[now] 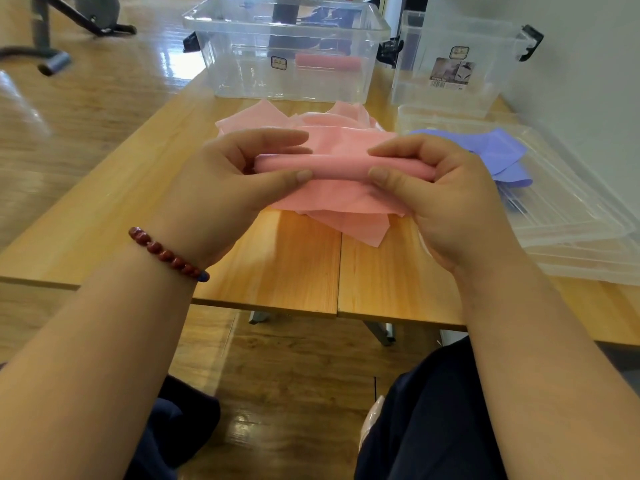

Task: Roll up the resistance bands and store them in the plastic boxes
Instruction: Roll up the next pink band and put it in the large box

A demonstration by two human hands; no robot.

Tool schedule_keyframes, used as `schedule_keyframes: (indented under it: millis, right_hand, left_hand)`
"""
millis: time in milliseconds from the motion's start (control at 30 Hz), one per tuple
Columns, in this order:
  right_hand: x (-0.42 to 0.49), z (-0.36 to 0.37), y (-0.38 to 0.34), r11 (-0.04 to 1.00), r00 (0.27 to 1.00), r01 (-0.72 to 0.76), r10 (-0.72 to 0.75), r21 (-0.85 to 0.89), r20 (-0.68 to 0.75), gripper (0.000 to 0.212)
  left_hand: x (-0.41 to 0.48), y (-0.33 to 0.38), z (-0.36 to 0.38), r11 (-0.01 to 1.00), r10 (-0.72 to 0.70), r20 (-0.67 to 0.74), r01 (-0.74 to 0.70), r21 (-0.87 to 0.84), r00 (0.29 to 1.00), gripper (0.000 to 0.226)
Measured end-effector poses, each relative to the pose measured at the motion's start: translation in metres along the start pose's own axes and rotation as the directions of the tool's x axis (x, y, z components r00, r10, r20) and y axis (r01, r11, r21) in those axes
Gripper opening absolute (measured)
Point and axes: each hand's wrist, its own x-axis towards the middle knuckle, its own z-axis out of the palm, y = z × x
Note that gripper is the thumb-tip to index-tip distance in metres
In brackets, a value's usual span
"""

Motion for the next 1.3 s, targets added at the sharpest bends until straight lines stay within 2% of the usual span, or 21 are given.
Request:
schedule_keyframes:
  millis: [100,233,400,533,633,767,967,1033,1133,1300]
  right_hand:
    - [0.0008,-0.0003,-0.0001,0.999,1.0,0.021,-0.021,0.024,0.005,0.022]
    - [0.0002,-0.0004,0.0002,0.999,0.999,0.033,-0.033,0.016,0.006,0.025]
    - [-0.0002,-0.0026,-0.0002,0.994,0.994,-0.06,0.051,0.094,0.094,0.035]
    - [-0.0009,-0.0021,-0.0008,1.0,0.999,-0.016,0.016,0.021,0.03,0.022]
    - [-0.0012,-0.0018,-0.003,0.999,0.999,0.034,-0.034,0.011,0.011,0.024]
    - [-0.0019,-0.002,-0.0056,0.998,0.998,0.061,-0.061,0.01,-0.011,0.031]
    - [-0.0008,-0.0037,-0.0044,0.997,0.999,-0.014,0.01,0.081,0.049,0.031]
    - [-0.0003,-0.0026,-0.0029,0.995,0.999,-0.034,0.03,0.09,0.043,0.025]
    - [-0.0009,-0.0005,-0.0039,0.999,1.0,-0.006,0.006,0.05,-0.004,0.017]
    - [-0.0011,0.0014,-0.0084,0.999,0.998,0.046,-0.044,0.023,-0.047,0.016]
  left_hand:
    - [-0.0025,0.0035,0.0025,0.999,0.008,-0.003,-0.008,0.043,1.0,0.037]
    - [-0.004,0.0059,0.0032,0.994,0.024,-0.033,-0.02,0.107,0.999,0.025]
    - [-0.0036,0.0043,0.0018,0.996,0.046,-0.053,-0.042,0.077,0.998,0.018]
    - [-0.0023,0.0022,-0.0014,1.0,0.015,-0.02,-0.015,0.027,1.0,0.026]
    - [-0.0005,0.0002,-0.0028,1.0,-0.021,0.022,0.021,-0.007,1.0,0.032]
    - [-0.0018,0.0025,-0.0004,1.0,0.001,0.026,-0.001,0.005,1.0,0.035]
    - [-0.0014,0.0021,-0.0006,0.998,0.059,-0.016,-0.059,0.001,0.998,0.021]
    - [-0.0015,0.0009,-0.0012,0.998,0.061,-0.024,-0.061,0.002,0.998,0.022]
    - [-0.0024,0.0017,0.0001,0.998,0.066,-0.033,-0.066,-0.01,0.997,0.022]
    - [-0.0022,0.004,0.0003,0.997,0.062,-0.038,-0.064,-0.047,0.997,0.018]
